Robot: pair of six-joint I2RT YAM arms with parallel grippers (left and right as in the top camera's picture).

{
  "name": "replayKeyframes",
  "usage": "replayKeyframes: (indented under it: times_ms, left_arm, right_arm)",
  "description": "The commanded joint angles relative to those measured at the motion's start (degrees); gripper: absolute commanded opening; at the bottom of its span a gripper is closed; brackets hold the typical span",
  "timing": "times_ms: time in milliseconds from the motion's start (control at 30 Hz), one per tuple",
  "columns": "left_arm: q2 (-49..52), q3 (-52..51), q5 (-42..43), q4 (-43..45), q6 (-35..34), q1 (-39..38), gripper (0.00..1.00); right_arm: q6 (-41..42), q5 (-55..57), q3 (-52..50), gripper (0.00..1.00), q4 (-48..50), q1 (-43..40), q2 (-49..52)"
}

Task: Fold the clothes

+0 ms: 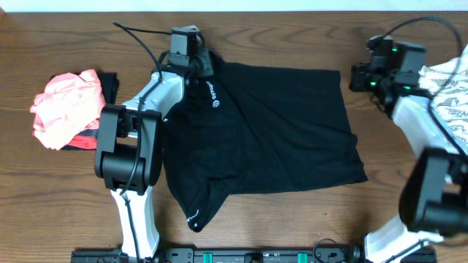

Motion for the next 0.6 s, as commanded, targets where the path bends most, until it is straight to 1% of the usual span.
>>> replayKeyframes:
  times_ms: [0, 100, 367, 433, 567]
  left_arm:
    - [-1.1, 0.9, -0.9, -1.8, 0.7, 0.1, 0.06]
    - [-1.1, 0.9, -0.9, -3.8, 0.8, 0.1, 0.06]
    - [-1.1, 0.9, -0.9, -4.7, 0.8, 0.1, 0.06]
    - [-1.1, 0.9, -1.0, -5.0, 0.8, 0.1, 0.06]
    - [-1.1, 0.9, -1.0, -5.0, 0.8, 0.1, 0.06]
  right_arm:
    - [-0.6, -2.6, -0.2, 0.01, 2.8, 1.4, 6.6]
    - [-0.6, -5.1, -0.2, 0.01, 5.2, 1.7, 11.1]
    - [-1.0, -4.4, -0.2, 0.01, 8.9, 1.8, 16.8]
    - [-0.9, -1.7, -0.2, 0.01, 8.9, 1.8, 17.7]
    - [-0.7, 8.3, -0.2, 0.01, 7.7, 1.8, 19.4]
